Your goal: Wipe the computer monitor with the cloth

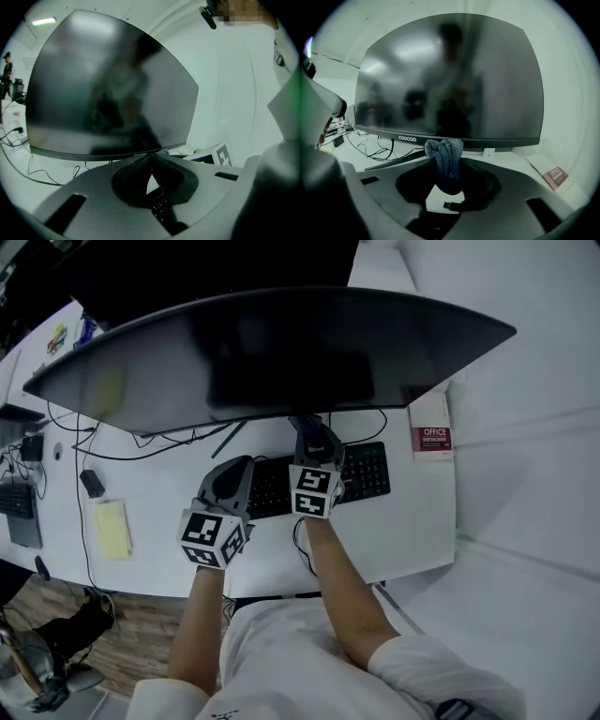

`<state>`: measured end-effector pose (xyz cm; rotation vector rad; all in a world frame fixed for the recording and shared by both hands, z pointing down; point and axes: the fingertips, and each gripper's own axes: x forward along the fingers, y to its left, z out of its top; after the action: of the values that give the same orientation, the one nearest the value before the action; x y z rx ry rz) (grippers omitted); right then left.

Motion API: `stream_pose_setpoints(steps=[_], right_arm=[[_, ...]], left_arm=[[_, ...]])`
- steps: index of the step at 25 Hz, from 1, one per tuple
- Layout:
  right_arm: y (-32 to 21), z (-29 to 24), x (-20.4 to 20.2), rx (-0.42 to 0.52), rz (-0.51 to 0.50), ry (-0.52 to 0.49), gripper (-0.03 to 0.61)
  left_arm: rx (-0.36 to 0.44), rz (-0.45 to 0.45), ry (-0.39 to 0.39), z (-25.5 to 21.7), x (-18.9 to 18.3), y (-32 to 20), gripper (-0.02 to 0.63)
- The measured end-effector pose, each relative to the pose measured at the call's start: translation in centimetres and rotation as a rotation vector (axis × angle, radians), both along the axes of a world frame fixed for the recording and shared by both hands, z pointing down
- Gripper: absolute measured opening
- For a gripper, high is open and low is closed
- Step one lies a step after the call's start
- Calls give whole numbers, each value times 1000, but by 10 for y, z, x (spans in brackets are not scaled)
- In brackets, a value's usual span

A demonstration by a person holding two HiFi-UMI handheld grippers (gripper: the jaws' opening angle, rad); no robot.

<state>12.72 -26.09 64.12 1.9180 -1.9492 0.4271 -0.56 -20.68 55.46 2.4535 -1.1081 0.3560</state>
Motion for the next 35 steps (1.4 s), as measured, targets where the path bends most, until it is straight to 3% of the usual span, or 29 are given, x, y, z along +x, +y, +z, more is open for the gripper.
stream_pose_setpoints(steps=[20,27,35], right_arm=[[10,-5,117,24,139,-50,144],[15,-9,169,27,169,-29,144],[20,-13,205,34,190,0,144]], left_arm=[[3,69,10,2,97,2,11],[-3,97,16,3,138,9,11],[1,105,12,0,157,17,11]])
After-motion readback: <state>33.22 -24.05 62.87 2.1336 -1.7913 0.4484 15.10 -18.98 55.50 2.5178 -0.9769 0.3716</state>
